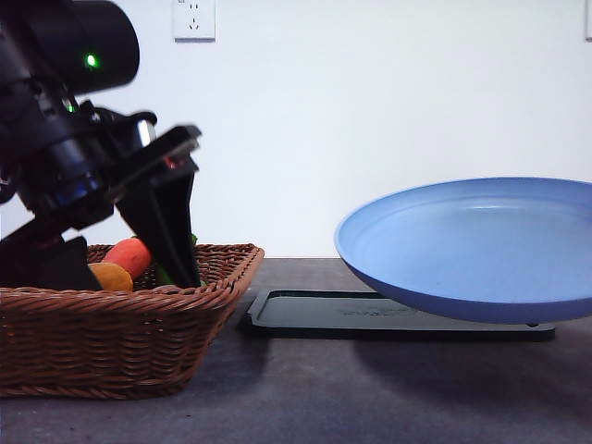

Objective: Transfer egg from basket to plate and serve

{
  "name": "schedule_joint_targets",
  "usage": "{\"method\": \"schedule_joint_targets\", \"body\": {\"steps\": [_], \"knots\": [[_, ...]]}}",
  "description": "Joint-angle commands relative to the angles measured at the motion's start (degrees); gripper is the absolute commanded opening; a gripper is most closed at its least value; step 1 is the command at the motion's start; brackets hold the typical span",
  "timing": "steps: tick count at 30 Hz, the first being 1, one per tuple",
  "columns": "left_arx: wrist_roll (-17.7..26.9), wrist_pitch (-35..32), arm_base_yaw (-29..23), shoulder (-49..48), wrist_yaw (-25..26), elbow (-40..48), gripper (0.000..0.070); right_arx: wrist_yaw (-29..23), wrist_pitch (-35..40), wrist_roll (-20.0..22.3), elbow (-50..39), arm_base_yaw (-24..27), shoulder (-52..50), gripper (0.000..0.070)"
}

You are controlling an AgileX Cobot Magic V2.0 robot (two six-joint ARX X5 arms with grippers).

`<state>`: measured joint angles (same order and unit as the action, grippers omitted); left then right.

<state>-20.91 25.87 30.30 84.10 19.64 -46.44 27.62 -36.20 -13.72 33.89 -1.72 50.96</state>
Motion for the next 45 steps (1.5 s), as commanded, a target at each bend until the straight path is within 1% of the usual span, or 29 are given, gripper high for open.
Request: {"method": "schedule_joint_targets", "body": {"steps": [1,4,6,7,10,12,23,25,27,30,35,37,39,41,43,45], "knots": [[0.7,-0.4,0.6,1.1,-0.4,-1.0,0.0459,0.4,0.2,0.3,0.6,0.1,0.1,0.0],[1.0,-1.1,0.6,1.3,-0.4,-1.0,0.0458,0.4,0.2,0.3,0.6,0.1,0.1,0.0],[1.0,-1.6,0.6,1.3,-0.4,-1.0,0.0442,0.4,0.2,0.3,0.6,0.1,0.1,0.0],[1.0,-1.8,0.7,1.3,-0.4,-1.0,0.0421,0.4,0.2,0.3,0.6,0.1,0.1,0.0],[1.2,-1.7,0.7,1.3,-0.4,-1.0,0.033,0.4,0.2,0.3,0.6,0.1,0.1,0.0],[1.3,-1.6,0.9,1.3,-0.4,-1.0,0.0293,0.4,0.2,0.3,0.6,0.1,0.1,0.0],[1.4,-1.4,0.9,1.3,-0.4,-1.0,0.0284,0.4,0.2,0.3,0.6,0.1,0.1,0.0],[1.4,-1.3,0.9,1.3,-0.3,-1.2,0.0274,0.4,0.2,0.3,0.6,0.1,0.1,0.0],[1.6,-0.3,0.9,1.3,-0.3,-2.0,0.0248,0.4,0.2,0.3,0.6,0.1,0.1,0.0],[3.2,3.2,0.8,1.3,-0.3,-4.5,0.0217,0.4,0.0,0.3,0.6,0.1,0.1,0.0],[6.3,11.0,0.9,1.3,-0.2,-11.2,0.0216,0.4,0.0,0.2,0.6,0.1,0.2,0.0],[7.2,14.6,0.9,1.3,0.6,-14.7,0.0216,0.7,-0.3,0.2,0.6,0.1,0.2,0.0],[8.1,17.4,0.9,1.3,3.1,-18.1,0.0216,1.1,-1.0,-0.1,0.6,0.0,0.3,0.0],[8.3,18.9,1.1,1.3,7.0,-21.6,0.0216,1.5,-1.8,-1.0,0.6,-0.2,0.5,0.0],[8.3,18.9,1.9,1.3,10.3,-24.8,0.0217,3.1,-2.4,-1.3,0.6,-0.7,1.0,0.0],[8.2,17.4,3.6,1.3,10.8,-27.1,0.0217,5.6,-2.6,-1.4,0.6,-1.4,1.6,0.0]]}}
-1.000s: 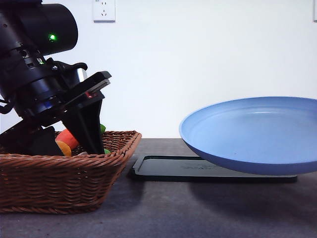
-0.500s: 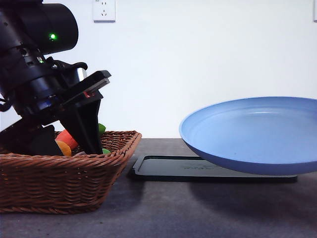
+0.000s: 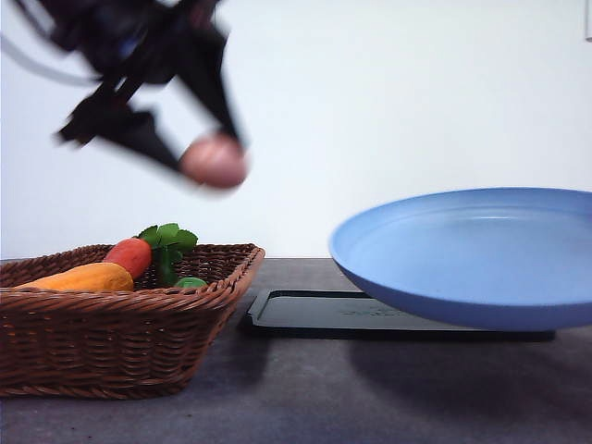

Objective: Transfer egg from basket to plate and serve

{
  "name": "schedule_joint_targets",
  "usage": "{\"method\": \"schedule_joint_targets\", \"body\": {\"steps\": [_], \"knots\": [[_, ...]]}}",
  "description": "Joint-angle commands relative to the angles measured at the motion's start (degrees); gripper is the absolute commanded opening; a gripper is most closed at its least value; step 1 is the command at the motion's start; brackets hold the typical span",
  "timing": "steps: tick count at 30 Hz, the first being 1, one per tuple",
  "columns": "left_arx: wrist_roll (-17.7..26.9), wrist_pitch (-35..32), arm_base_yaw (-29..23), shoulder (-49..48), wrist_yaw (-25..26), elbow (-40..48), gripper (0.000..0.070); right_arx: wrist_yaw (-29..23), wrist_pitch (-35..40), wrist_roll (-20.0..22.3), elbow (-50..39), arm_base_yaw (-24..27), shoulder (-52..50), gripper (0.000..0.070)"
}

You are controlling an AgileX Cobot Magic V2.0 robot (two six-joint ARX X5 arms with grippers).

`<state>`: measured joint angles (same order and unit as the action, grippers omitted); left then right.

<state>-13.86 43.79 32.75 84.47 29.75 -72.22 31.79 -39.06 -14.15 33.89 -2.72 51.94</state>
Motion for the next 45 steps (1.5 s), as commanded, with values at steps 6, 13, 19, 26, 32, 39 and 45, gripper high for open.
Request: {"method": "schedule_joint_targets", "body": {"steps": [6,13,19,26,32,39,45], "knots": [[1.9,-7.5,9.6,1.0,-0.7,-2.7,0.0216,5.9,0.1,-1.9,0.6,-2.9,3.3,0.0],[11.5,-9.1,21.0,3.9,-14.0,-2.7,0.0217,6.8,0.0,-1.9,0.6,-5.2,4.6,0.0],[14.9,-9.2,25.4,8.6,-18.0,-2.7,0.0217,7.3,-0.4,-2.0,0.6,-5.7,4.6,0.0],[14.9,-9.0,25.8,12.9,-18.2,-2.7,0.0218,7.3,-1.7,-1.9,0.6,-5.7,4.6,0.0],[14.6,-8.9,25.9,13.7,-18.2,-2.7,0.0267,7.3,-2.1,-1.9,0.6,-5.7,4.6,0.0],[11.9,-8.5,25.9,13.6,-18.1,-2.7,0.0463,7.2,-4.4,-1.5,0.6,-5.7,4.6,0.0],[12.4,-5.0,25.7,11.5,-17.8,-3.3,0.0463,7.2,-4.7,-1.4,0.6,-5.7,5.0,0.0]]}}
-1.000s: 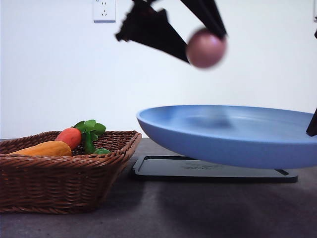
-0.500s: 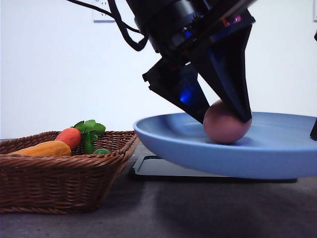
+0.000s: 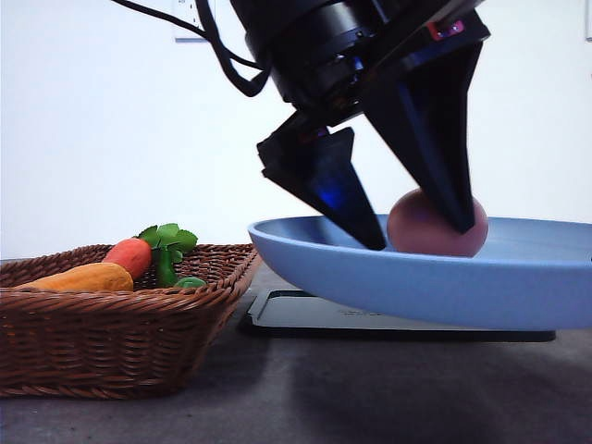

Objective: Transfer egg from basket to plate and serve

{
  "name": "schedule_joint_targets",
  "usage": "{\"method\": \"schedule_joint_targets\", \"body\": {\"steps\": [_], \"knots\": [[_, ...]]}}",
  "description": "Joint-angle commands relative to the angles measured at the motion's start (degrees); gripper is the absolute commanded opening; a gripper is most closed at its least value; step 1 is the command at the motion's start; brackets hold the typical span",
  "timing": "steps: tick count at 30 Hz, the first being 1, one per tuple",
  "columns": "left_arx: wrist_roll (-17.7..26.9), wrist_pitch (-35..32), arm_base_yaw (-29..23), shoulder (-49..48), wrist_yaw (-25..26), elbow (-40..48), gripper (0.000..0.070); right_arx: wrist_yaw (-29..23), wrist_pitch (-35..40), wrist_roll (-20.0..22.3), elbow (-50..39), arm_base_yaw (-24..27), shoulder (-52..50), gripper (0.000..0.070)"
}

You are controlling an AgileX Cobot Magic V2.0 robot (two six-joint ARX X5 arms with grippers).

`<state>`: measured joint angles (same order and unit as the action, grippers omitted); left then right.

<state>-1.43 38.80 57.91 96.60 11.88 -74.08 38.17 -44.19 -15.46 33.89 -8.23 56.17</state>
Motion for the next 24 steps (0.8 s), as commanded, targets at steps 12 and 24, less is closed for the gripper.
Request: {"method": "schedule_joint_targets", "body": {"steps": [12,24], "knots": [[1.8,6.7,-2.4,-18.5,0.0,-1.4,0.0461,0.9,5.3,1.6,1.7,1.1,12.3,0.0],[0.1,6.2,-6.6,-41.0,-3.2,-1.4,0.046,-2.2,9.8,3.2,21.7,6.3,32.5,0.0]]}}
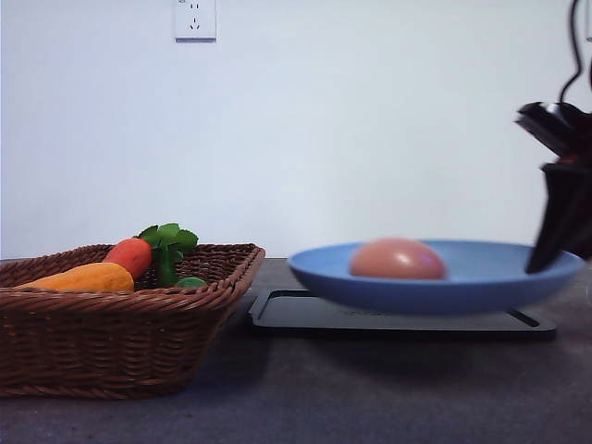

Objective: Transfer egg from basket to plate and serve

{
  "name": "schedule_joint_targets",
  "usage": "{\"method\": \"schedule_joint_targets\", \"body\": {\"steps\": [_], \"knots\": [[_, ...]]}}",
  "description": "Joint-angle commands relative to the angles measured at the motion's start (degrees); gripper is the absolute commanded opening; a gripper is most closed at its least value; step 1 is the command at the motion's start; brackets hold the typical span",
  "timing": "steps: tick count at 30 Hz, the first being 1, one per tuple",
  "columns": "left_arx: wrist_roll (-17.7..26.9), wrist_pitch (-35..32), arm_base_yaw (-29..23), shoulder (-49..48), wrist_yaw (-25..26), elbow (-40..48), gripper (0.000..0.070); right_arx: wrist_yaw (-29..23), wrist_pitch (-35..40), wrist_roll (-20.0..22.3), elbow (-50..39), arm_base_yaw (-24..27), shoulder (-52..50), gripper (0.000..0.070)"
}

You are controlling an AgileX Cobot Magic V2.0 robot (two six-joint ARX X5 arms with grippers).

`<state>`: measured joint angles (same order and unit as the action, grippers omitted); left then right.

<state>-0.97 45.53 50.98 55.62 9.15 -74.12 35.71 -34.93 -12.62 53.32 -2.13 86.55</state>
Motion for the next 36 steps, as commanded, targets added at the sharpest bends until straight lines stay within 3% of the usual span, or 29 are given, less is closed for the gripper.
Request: {"method": "schedule_joint_targets", "body": {"steps": [1,9,18,24,30,36], "knots": [[-0.3,-0.4,0.3,-1.2,-1.2,-1.4,0.046,0.1,0.5,0.2,4.6,0.4,4.3,0.0],[-1.0,0.9,0.3,-5.1,-2.2,-1.4,0.046,0.1,0.6,0.0,19.0,0.5,19.5,0.0],[-1.1,1.6,0.3,-4.1,-2.2,-1.4,0.046,-0.2,0.4,0.0,22.9,0.3,25.8,0.0004],[-1.0,1.5,0.3,-2.7,-2.2,-1.4,0.046,-1.3,-0.1,0.0,22.9,0.3,25.8,0.0208],[-1.0,1.1,0.3,-0.8,-2.5,-1.4,0.0459,-1.2,-2.1,1.3,24.2,0.6,25.4,0.0213],[0.7,0.8,0.3,2.1,-10.9,-1.4,0.0444,-1.2,-10.5,3.8,28.3,3.1,21.0,0.0211]]}}
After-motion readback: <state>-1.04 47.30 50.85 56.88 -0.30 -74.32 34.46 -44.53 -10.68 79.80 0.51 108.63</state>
